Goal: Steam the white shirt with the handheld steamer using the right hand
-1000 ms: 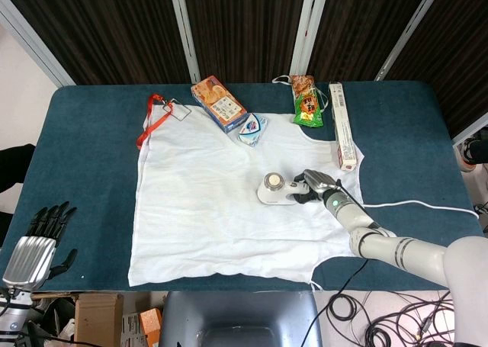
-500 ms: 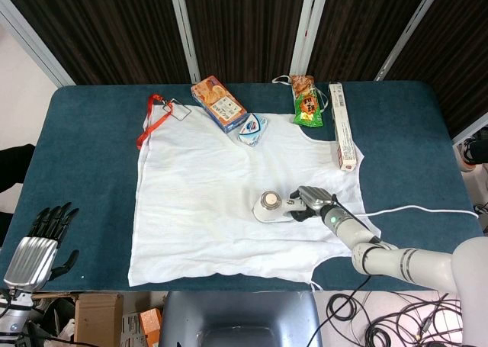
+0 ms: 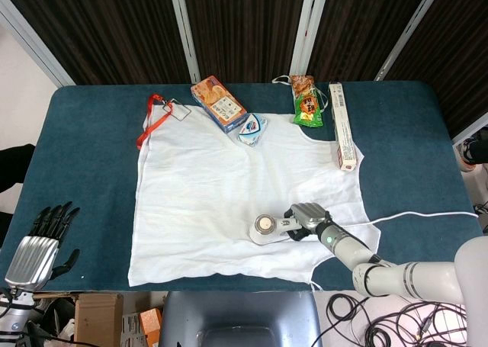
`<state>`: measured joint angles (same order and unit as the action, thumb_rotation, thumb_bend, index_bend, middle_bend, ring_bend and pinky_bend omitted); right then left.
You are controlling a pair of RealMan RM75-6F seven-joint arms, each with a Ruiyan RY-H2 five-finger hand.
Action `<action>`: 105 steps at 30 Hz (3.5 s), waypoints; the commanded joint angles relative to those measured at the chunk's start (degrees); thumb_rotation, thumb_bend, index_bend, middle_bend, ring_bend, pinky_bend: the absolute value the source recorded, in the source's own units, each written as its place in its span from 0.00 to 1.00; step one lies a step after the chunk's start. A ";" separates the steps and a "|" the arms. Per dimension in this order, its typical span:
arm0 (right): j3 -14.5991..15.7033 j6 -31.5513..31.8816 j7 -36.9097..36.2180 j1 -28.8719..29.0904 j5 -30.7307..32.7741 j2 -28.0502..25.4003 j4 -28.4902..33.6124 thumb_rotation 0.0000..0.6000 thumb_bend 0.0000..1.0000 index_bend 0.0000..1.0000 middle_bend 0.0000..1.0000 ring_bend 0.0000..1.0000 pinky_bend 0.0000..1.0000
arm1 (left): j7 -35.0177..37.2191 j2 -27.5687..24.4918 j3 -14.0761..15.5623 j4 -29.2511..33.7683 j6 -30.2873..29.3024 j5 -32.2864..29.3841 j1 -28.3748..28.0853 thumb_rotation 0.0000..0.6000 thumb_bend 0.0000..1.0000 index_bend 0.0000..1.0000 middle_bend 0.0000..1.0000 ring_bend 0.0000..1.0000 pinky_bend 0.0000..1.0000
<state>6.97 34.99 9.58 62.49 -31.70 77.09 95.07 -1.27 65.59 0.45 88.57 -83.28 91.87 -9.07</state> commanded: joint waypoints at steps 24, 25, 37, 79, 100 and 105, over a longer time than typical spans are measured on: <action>-3.16 2.56 -1.95 -4.76 4.31 -7.41 -5.40 1.00 0.77 1.00 1.00 1.00 1.00 | 0.23 -0.06 0.17 -0.08 0.15 0.23 -0.12 1.00 0.37 0.00 0.00 0.01 0.04; -3.28 2.56 -2.29 -5.24 3.79 -8.20 -5.04 1.00 0.77 1.00 1.00 1.00 1.00 | 0.23 -0.06 0.15 -0.07 0.09 0.22 -0.10 1.00 0.37 0.00 0.00 0.01 0.04; -3.07 -2.25 -8.54 -12.78 -1.39 -12.79 -10.62 1.00 0.77 1.00 1.00 1.00 1.00 | 0.05 -0.03 0.39 0.05 0.19 0.47 -0.11 1.00 0.37 0.00 0.00 0.01 0.04; -14.01 -17.43 -27.58 -27.00 -30.40 -15.28 -23.47 1.00 0.20 0.00 0.00 0.00 0.42 | 1.19 0.14 0.47 -0.32 0.56 0.54 -0.47 1.00 0.36 0.00 0.00 0.02 0.04; -10.82 21.67 -13.15 -40.42 -40.54 -25.17 -0.99 1.00 0.20 0.00 0.00 0.00 0.14 | 0.57 0.07 0.40 -0.08 -0.31 0.47 -0.06 1.00 0.36 0.00 0.00 0.02 0.04; -7.96 41.26 -3.78 -49.28 -49.61 -19.47 0.75 1.00 0.20 0.00 0.00 0.00 0.04 | 0.21 -0.01 0.41 0.28 -0.88 0.54 0.27 1.00 0.37 0.00 0.00 0.02 0.04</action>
<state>-3.84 58.45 -3.67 22.95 -71.38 54.19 90.76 -1.06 65.58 0.86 88.83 -84.15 92.40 -8.81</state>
